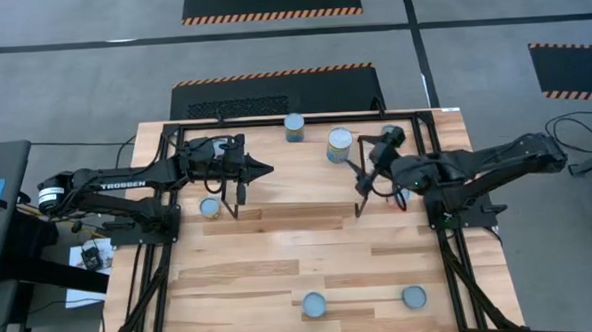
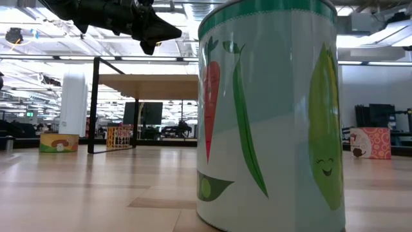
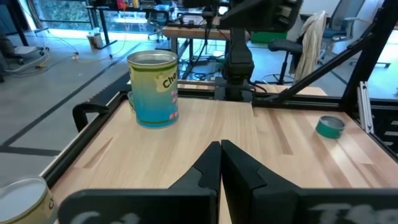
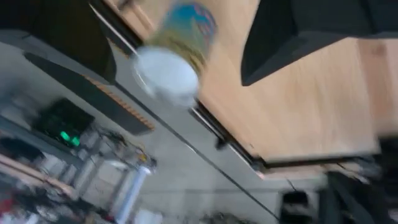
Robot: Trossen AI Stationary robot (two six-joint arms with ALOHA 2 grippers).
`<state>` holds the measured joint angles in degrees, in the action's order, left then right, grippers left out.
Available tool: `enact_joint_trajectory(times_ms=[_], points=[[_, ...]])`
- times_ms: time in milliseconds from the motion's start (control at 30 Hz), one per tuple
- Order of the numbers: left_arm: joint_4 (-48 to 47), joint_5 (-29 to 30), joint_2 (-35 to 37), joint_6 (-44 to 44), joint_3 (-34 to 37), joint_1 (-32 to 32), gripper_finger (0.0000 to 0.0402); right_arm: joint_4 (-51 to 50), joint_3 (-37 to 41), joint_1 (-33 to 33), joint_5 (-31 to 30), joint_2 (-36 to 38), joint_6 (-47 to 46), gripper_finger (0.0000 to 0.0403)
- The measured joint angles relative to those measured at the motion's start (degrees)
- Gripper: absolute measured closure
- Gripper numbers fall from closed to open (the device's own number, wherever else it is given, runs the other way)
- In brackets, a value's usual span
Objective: Pick and place cans onto a shelf
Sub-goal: Put the top green can on the shelf
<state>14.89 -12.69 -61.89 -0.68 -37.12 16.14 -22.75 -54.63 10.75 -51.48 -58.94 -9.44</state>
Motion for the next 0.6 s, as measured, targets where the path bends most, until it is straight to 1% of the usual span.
enact_joint_trajectory(times_ms=[67,167,267,367,400,433,500,600], points=[[0.0,0.0,0.0,-0.6,0.0,0.0,0.0401,-6.4,0.0,1.8,-2.3,1.5,-4.9,0.0088],[0.0,0.0,0.0,-1.6,0.0,0.0,0.0401,-17.2,0.0,3.8,-2.5,3.7,-14.2,0.0165],[0.5,-0.5,0.0,-2.0,0.3,0.1,0.0401,-25.4,1.2,5.0,-2.6,5.0,-22.3,0.0262],[7.3,-0.8,0.0,-1.9,4.2,0.1,0.0401,-28.5,4.0,5.2,-2.5,6.8,-26.4,0.0365],[10.2,-1.2,0.1,-1.4,5.7,0.3,0.0401,-28.5,5.0,4.9,-2.5,7.6,-26.9,0.0383],[12.8,-1.7,0.6,-0.7,7.1,0.7,0.0401,-28.5,5.9,4.5,-2.5,8.5,-27.8,0.0387],[17.3,-2.5,1.0,0.3,9.1,1.5,0.0401,-28.9,7.0,2.9,-2.5,10.8,-29.9,0.0383],[18.3,-2.7,2.1,0.9,11.4,2.8,0.0401,-30.9,7.2,-1.5,-0.8,14.5,-32.7,0.0390]])
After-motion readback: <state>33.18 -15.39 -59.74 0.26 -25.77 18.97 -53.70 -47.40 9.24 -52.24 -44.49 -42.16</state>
